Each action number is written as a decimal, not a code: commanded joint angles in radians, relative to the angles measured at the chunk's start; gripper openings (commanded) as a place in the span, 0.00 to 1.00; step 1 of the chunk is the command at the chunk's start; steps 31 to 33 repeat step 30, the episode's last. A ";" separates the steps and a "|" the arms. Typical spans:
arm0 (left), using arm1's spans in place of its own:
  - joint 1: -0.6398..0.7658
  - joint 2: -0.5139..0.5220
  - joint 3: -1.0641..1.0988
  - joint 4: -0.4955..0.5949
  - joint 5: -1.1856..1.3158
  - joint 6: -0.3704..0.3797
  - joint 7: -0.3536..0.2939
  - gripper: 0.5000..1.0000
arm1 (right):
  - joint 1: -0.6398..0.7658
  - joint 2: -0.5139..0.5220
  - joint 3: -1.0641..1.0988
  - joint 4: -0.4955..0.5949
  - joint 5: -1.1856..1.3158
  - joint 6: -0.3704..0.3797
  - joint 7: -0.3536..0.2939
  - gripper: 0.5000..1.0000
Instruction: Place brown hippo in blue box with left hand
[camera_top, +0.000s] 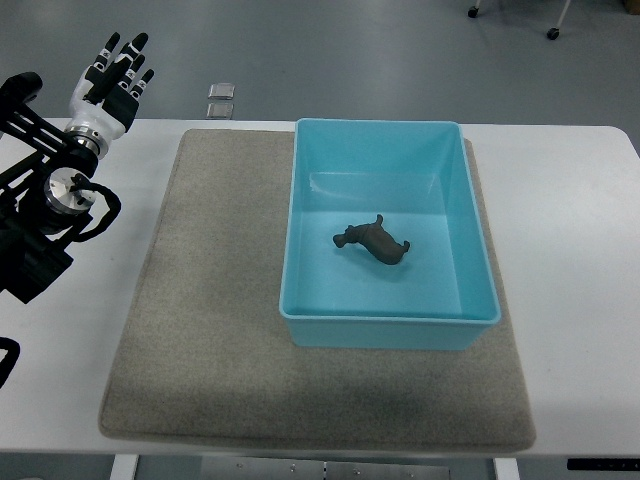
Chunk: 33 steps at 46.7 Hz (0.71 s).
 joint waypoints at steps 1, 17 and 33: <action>0.008 0.001 -0.018 -0.012 0.000 -0.007 0.000 0.99 | 0.000 0.000 0.000 0.000 0.000 0.000 0.000 0.87; 0.023 0.003 -0.059 -0.049 0.000 -0.013 0.000 0.99 | 0.000 0.000 0.001 0.015 -0.005 0.015 -0.003 0.87; 0.023 0.006 -0.059 -0.047 0.002 -0.014 0.000 0.99 | 0.000 0.000 0.001 0.015 -0.005 0.015 -0.011 0.87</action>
